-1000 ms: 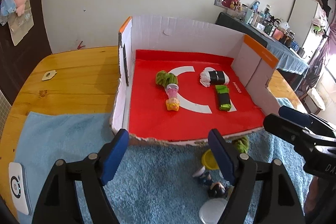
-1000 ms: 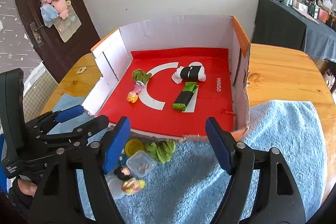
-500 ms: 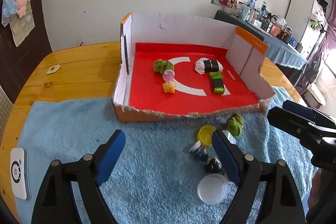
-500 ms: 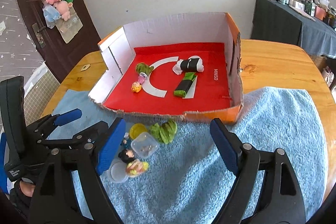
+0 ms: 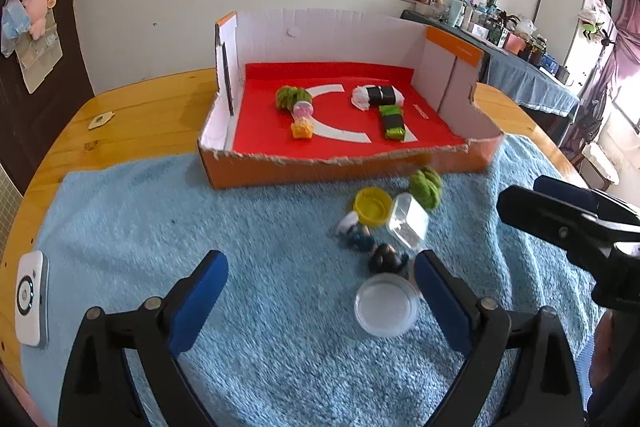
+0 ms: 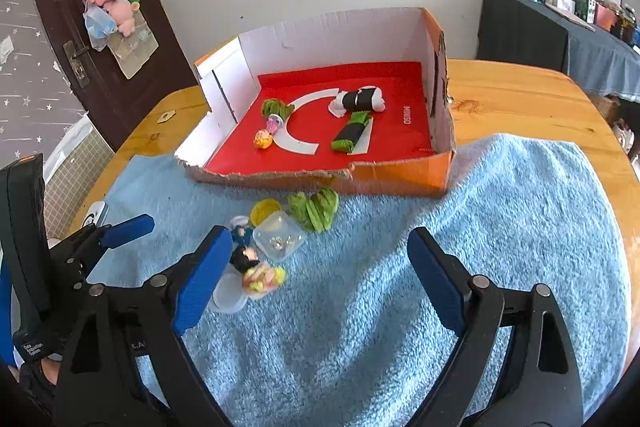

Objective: Organize objects
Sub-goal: 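Withdraw both open tools out of the box back over the towel, then grasp the green leafy toy with the right tool while the left tool grasps the white round dish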

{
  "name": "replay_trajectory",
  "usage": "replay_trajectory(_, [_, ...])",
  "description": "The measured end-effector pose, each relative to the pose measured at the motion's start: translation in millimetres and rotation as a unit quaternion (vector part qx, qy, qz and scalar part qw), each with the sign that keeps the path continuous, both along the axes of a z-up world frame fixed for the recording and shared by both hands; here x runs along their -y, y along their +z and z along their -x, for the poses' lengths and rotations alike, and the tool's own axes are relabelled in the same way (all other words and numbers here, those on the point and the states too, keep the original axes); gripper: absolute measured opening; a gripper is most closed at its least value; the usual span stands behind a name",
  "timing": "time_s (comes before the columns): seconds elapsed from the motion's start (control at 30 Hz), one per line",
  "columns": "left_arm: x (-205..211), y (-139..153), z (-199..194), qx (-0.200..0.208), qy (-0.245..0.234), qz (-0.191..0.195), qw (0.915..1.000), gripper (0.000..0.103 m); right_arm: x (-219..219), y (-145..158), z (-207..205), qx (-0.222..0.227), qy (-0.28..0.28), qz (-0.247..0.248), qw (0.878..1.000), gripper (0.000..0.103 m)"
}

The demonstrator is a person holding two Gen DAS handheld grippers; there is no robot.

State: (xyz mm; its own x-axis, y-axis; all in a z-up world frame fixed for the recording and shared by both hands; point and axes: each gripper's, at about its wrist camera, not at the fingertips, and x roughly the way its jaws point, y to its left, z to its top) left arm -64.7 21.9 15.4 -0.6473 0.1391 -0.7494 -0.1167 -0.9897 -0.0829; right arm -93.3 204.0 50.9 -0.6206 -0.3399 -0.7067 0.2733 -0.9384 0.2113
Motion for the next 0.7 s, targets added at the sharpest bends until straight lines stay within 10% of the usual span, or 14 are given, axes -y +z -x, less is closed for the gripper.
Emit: replay_trajectory(0.7, [-10,-18,-16,0.016,-0.025,-0.015,0.9995,0.096,4,-18,10,0.019,0.001,0.003,1.000,0.090])
